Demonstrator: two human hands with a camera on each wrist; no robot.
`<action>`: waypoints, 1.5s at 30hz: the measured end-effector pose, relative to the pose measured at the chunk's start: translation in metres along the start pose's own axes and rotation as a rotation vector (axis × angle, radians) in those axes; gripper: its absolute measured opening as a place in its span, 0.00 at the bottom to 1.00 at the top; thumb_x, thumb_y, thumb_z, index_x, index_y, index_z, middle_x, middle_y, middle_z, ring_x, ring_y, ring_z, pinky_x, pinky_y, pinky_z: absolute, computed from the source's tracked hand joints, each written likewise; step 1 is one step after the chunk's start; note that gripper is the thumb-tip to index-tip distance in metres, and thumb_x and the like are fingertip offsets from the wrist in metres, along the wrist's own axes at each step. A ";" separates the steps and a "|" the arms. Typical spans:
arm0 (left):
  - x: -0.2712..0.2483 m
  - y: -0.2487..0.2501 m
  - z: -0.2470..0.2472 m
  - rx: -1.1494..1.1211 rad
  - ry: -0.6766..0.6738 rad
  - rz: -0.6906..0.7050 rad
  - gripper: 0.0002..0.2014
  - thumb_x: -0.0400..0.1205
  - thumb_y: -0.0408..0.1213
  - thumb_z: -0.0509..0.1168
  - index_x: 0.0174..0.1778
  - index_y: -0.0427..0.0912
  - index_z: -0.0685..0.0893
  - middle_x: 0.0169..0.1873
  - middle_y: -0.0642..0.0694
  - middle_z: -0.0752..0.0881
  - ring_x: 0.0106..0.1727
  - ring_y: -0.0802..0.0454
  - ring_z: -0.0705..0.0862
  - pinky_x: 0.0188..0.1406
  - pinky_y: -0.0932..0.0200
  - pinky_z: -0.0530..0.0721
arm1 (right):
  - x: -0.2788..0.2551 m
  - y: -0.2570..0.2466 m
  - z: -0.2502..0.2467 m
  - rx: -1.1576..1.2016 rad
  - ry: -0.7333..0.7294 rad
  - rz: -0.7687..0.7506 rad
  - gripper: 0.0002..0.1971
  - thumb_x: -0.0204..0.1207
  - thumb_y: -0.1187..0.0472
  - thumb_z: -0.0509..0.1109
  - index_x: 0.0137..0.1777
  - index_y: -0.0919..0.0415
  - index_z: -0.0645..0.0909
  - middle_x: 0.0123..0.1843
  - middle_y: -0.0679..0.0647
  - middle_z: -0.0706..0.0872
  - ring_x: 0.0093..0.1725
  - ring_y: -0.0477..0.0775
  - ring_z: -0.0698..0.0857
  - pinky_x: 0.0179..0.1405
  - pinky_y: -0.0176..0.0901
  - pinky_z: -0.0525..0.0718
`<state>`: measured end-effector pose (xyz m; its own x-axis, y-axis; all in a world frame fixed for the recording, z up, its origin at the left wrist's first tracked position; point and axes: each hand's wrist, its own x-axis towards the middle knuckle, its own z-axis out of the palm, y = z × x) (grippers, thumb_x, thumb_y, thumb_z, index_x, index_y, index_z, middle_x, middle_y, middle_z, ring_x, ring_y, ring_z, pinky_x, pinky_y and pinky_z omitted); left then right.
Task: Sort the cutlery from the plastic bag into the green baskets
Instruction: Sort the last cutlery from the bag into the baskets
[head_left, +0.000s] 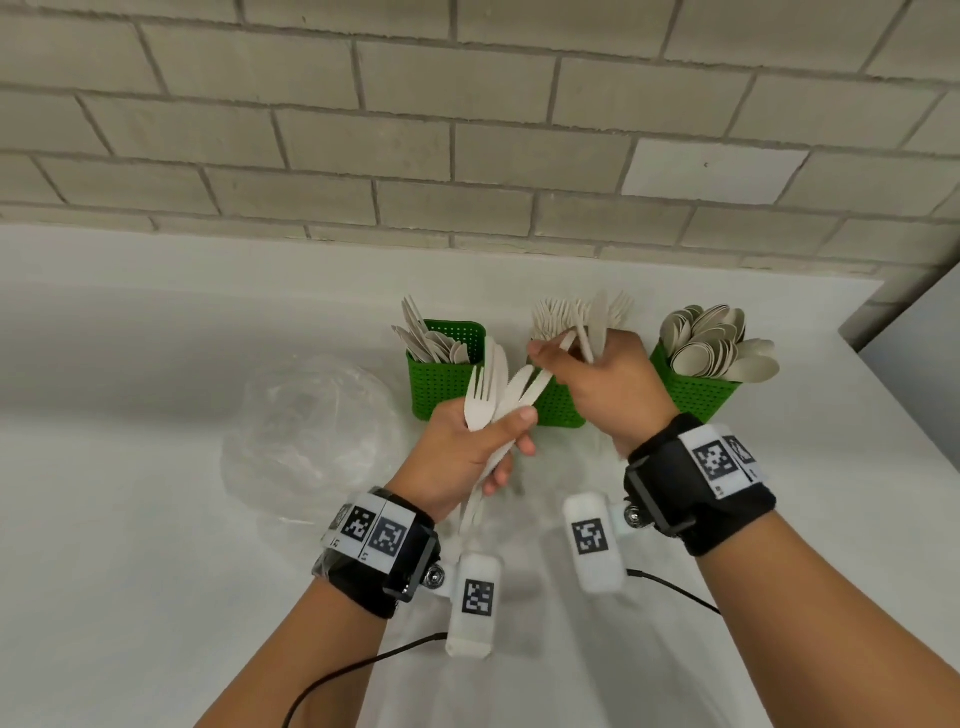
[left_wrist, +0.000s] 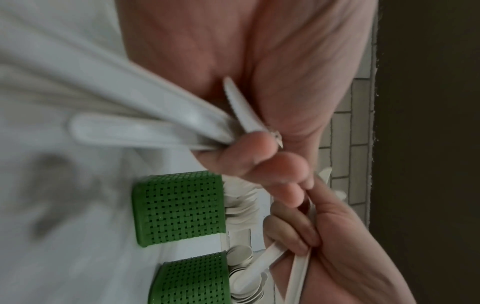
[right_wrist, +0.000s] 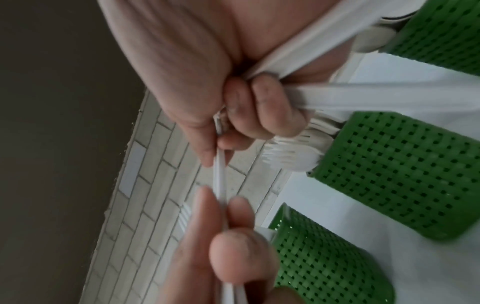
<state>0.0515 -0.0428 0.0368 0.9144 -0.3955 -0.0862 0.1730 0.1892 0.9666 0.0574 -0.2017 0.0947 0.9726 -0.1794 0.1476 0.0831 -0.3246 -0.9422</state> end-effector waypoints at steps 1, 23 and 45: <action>0.000 0.001 -0.001 -0.014 0.018 0.001 0.12 0.79 0.43 0.69 0.42 0.36 0.85 0.29 0.45 0.87 0.16 0.54 0.74 0.14 0.65 0.68 | 0.002 0.002 -0.002 0.031 0.044 0.030 0.12 0.76 0.60 0.76 0.35 0.68 0.85 0.27 0.48 0.84 0.28 0.45 0.82 0.31 0.35 0.79; 0.004 0.002 -0.003 0.003 0.195 0.192 0.14 0.75 0.40 0.74 0.53 0.36 0.87 0.18 0.51 0.72 0.17 0.59 0.70 0.18 0.67 0.69 | -0.015 0.044 0.021 -0.144 -0.140 0.011 0.21 0.68 0.53 0.81 0.31 0.67 0.75 0.25 0.59 0.80 0.26 0.55 0.80 0.32 0.48 0.83; 0.005 0.019 -0.018 0.001 0.179 0.159 0.15 0.76 0.42 0.72 0.49 0.32 0.87 0.23 0.51 0.79 0.20 0.59 0.74 0.17 0.66 0.71 | 0.006 0.009 0.023 -0.404 -0.301 -0.111 0.27 0.65 0.37 0.71 0.42 0.64 0.88 0.35 0.58 0.89 0.33 0.56 0.88 0.39 0.56 0.88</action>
<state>0.0664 -0.0253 0.0508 0.9805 -0.1950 0.0256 0.0214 0.2350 0.9718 0.0693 -0.1847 0.0799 0.9871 0.1323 0.0907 0.1565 -0.6703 -0.7254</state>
